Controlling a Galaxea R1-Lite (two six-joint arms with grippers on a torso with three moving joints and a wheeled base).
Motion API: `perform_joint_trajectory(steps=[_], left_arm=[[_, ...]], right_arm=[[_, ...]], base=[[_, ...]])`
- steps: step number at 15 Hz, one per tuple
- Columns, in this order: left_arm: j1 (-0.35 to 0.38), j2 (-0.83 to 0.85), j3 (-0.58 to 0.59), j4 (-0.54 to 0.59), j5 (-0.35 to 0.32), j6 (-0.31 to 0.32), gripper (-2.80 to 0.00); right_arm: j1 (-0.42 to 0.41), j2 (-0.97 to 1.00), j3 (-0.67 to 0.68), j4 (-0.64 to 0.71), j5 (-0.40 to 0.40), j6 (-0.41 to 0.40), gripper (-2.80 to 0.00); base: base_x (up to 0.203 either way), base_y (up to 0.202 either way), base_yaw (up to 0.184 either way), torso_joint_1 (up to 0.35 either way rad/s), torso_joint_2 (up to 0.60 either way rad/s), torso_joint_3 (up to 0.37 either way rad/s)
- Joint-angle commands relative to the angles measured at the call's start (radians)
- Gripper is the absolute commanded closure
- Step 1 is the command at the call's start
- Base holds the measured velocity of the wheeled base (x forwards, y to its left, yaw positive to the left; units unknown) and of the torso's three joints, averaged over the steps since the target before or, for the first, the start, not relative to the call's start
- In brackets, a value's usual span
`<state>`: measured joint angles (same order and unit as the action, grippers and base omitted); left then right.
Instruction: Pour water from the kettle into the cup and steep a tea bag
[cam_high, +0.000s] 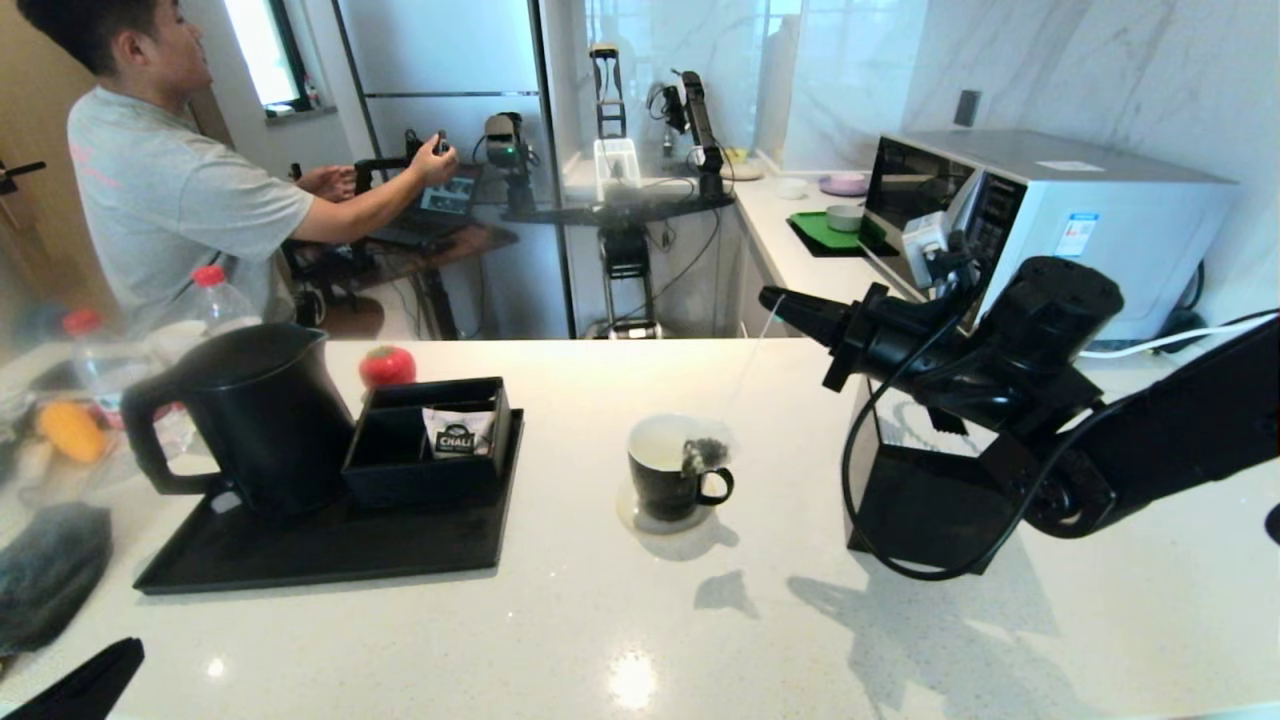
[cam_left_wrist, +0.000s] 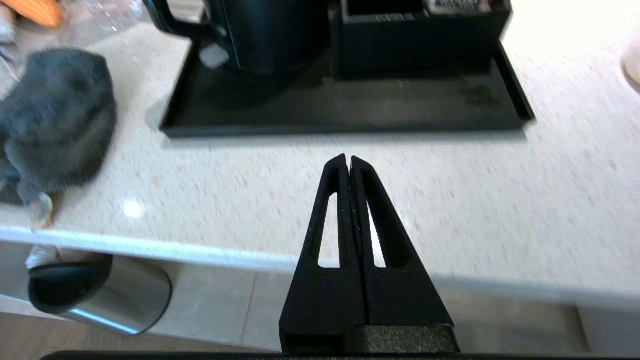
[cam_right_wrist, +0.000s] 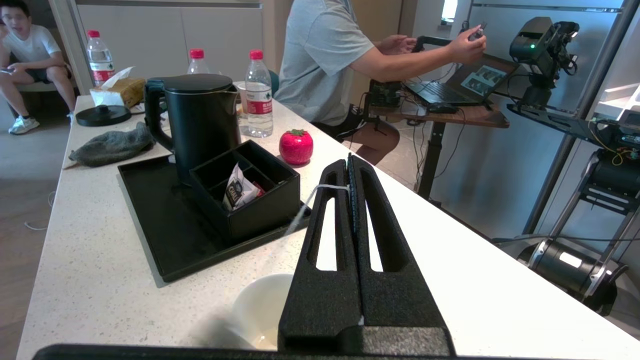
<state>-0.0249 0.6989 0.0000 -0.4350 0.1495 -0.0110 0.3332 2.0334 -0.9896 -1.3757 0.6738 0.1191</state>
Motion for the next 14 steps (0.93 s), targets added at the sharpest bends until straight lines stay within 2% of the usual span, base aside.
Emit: perform_joint_trajectory(steps=[1, 4, 6, 14], left_arm=[[-0.002, -0.197, 0.0, 0.126, -0.027, -0.001, 0.0], [-0.004, -0.398, -0.001, 0.322, -0.095, 0.001, 0.0], [-0.014, -0.438, 0.0, 0.406, -0.133, 0.003, 0.0], [-0.009, -0.469, 0.0, 0.43, -0.134, 0.0, 0.0]], right_arm=[[0.0, 0.001, 0.0, -0.008, 0.004, 0.001, 0.0], [-0.005, 0.002, 0.002, -0.009, 0.004, 0.001, 0.0], [-0.011, 0.002, 0.002, -0.008, 0.004, 0.001, 0.0], [-0.036, 0.006, 0.014, -0.015, 0.004, 0.001, 0.0]], base=[[0.0, 0.0, 0.0, 0.0, 0.0, 0.0], [0.0, 0.0, 0.0, 0.0, 0.0, 0.0], [0.0, 0.0, 0.0, 0.0, 0.0, 0.0], [0.0, 0.0, 0.0, 0.0, 0.0, 0.0]])
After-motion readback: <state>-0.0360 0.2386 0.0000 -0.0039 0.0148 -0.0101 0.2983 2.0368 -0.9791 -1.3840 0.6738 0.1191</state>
